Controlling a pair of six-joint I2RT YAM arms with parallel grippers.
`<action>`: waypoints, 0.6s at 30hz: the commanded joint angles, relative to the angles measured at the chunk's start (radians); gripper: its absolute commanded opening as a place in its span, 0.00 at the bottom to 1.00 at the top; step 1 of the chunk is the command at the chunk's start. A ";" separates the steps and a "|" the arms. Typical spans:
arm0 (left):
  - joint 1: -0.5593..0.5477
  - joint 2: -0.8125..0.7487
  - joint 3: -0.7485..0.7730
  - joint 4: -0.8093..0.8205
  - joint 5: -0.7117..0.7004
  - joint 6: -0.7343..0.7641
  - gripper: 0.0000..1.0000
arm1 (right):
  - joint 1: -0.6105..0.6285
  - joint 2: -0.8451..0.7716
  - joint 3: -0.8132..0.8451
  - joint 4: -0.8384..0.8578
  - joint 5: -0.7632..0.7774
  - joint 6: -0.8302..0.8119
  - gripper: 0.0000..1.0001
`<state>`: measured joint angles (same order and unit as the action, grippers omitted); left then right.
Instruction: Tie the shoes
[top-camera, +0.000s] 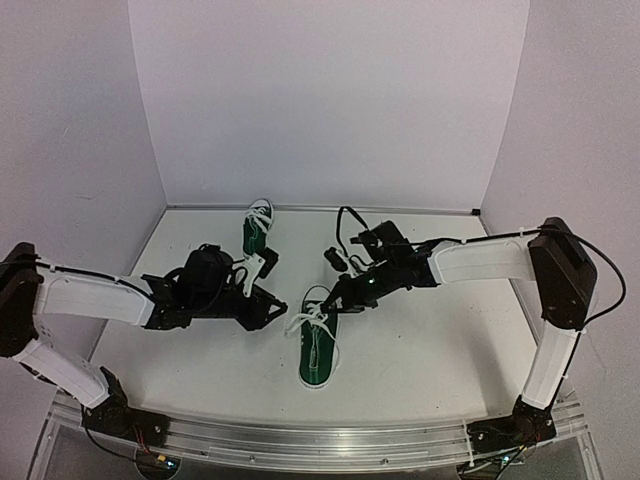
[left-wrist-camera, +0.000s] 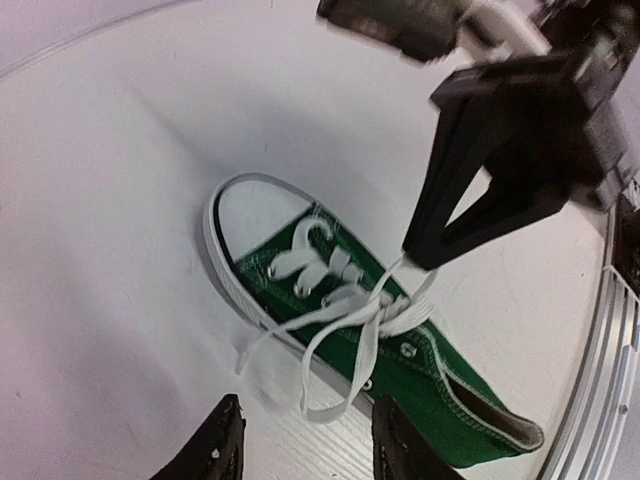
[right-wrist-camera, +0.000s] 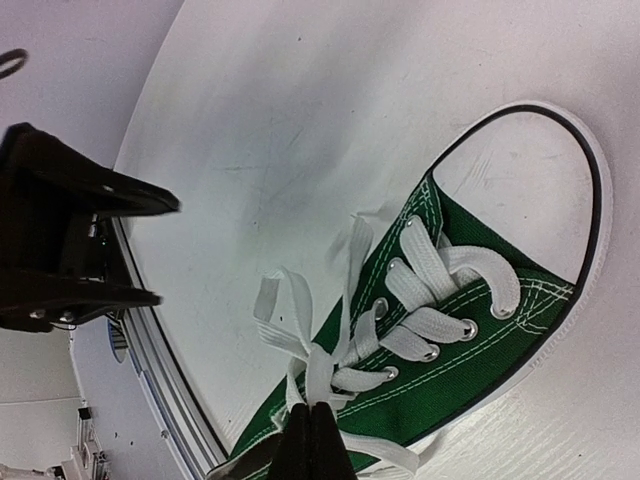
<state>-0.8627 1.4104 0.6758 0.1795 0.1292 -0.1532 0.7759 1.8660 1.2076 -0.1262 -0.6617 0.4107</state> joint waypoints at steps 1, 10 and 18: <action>0.004 -0.117 0.034 -0.016 0.040 0.218 0.46 | 0.007 0.000 -0.005 0.036 -0.022 0.009 0.00; 0.004 0.005 0.193 -0.240 0.238 0.606 0.42 | 0.006 0.023 -0.001 0.037 0.002 0.049 0.00; 0.004 0.202 0.405 -0.389 0.336 0.728 0.31 | 0.003 0.041 0.000 0.037 0.014 0.083 0.00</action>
<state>-0.8627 1.5420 0.9628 -0.1048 0.3834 0.4696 0.7757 1.8895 1.2076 -0.1137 -0.6620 0.4714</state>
